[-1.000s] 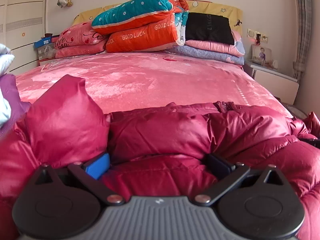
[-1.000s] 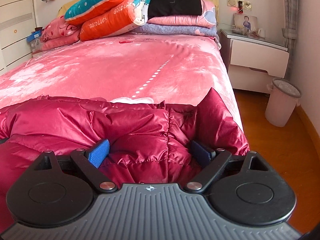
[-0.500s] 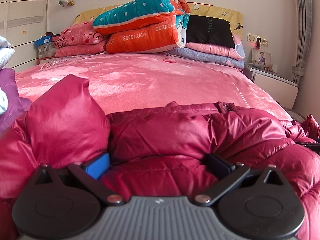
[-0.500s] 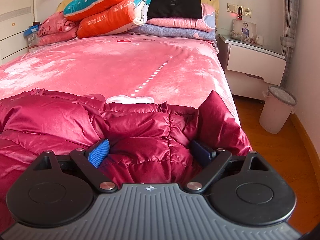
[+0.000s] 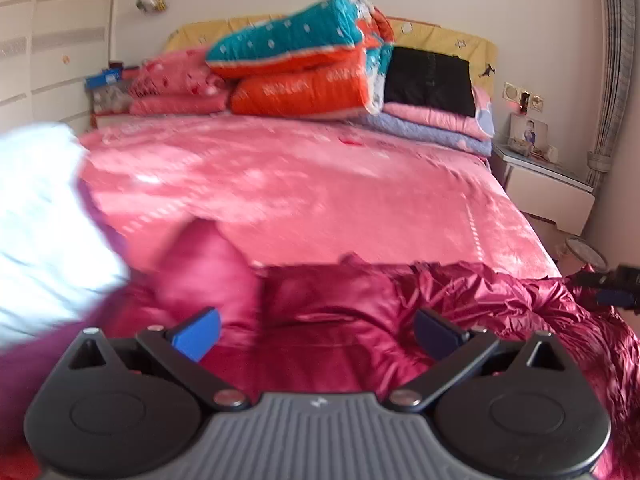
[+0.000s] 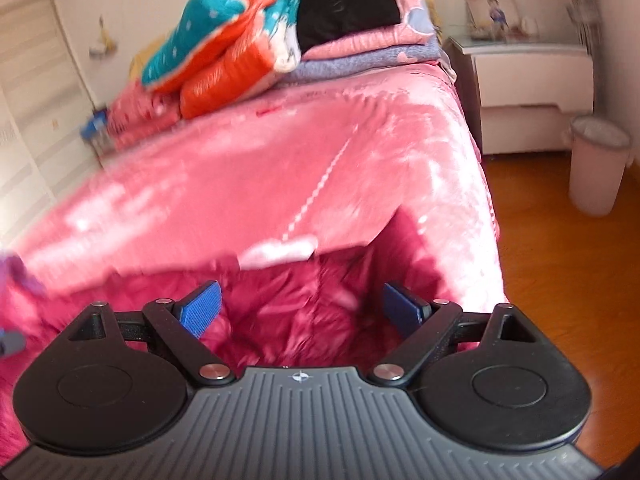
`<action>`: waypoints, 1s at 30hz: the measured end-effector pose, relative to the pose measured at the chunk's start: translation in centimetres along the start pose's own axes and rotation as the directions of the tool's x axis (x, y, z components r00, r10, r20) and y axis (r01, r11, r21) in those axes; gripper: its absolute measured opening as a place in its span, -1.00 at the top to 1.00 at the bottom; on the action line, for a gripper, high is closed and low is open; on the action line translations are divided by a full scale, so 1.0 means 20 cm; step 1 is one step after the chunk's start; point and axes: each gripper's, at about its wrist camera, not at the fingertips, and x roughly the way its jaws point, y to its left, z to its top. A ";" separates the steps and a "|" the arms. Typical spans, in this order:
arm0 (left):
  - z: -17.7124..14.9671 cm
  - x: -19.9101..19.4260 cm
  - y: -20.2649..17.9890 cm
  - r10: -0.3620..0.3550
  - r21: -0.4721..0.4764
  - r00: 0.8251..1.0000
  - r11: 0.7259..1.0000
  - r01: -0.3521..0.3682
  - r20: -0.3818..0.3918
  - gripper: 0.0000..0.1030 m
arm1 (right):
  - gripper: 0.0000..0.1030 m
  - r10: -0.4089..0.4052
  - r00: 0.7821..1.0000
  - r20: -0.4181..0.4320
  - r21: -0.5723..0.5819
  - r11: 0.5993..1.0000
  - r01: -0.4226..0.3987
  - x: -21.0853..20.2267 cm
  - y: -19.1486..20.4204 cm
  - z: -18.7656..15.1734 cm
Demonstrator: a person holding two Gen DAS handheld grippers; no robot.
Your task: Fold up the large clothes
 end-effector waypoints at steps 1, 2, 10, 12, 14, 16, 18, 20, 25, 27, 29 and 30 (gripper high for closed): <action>0.01 -0.06 0.03 0.016 0.006 1.000 1.000 -0.016 0.004 -0.99 | -1.00 0.020 1.000 0.004 0.031 0.999 -0.020 -0.03 -0.05 0.02; 0.01 -0.11 0.07 0.029 0.005 1.000 1.000 -0.029 0.001 -0.99 | -1.00 0.044 0.999 0.003 0.061 0.997 -0.044 -0.05 -0.10 0.04; -0.10 -0.28 0.49 0.012 -0.235 0.996 0.971 -0.033 -0.089 -0.99 | -1.00 0.161 0.985 -0.067 0.254 0.957 -0.139 -0.10 -0.50 -0.04; -0.15 -0.28 0.57 -0.029 -0.328 0.997 0.945 0.002 -0.076 -0.99 | -1.00 0.207 0.975 -0.081 0.338 0.926 -0.169 -0.09 -0.59 -0.09; -0.20 -0.27 0.63 -0.052 -0.400 0.997 0.916 0.022 -0.064 -0.99 | -1.00 0.289 0.954 -0.075 0.434 0.871 -0.230 -0.07 -0.68 -0.15; -0.24 -0.24 0.66 -0.054 -0.435 0.996 0.900 0.020 -0.066 -0.99 | -1.00 0.362 0.930 -0.061 0.500 0.818 -0.285 -0.04 -0.72 -0.19; -0.27 -0.20 0.68 -0.068 -0.460 0.995 0.888 0.026 -0.076 -0.99 | -1.00 0.420 0.906 -0.057 0.526 0.784 -0.330 -0.02 -0.72 -0.22; -0.30 -0.15 0.69 -0.083 -0.484 0.993 0.874 0.029 -0.089 -0.99 | -1.00 0.455 0.887 -0.080 0.525 0.775 -0.351 0.00 -0.69 -0.24; -0.33 -0.07 0.71 -0.129 -0.532 0.988 0.845 0.062 -0.090 -0.99 | -1.00 0.424 0.895 -0.143 0.397 0.852 -0.341 0.01 -0.57 -0.23; -0.34 -0.04 0.71 -0.140 -0.532 0.985 0.844 0.067 -0.099 -0.99 | -1.00 0.456 0.878 -0.145 0.400 0.839 -0.370 0.06 -0.52 -0.22; -0.35 0.00 0.70 -0.160 -0.526 0.980 0.847 0.076 -0.116 -0.99 | -1.00 0.476 0.865 -0.159 0.387 0.836 -0.389 0.08 -0.49 -0.22; -0.36 0.02 0.69 -0.170 -0.522 0.977 0.849 0.080 -0.128 -0.99 | -1.00 0.482 0.860 -0.167 0.376 0.838 -0.397 0.08 -0.48 -0.22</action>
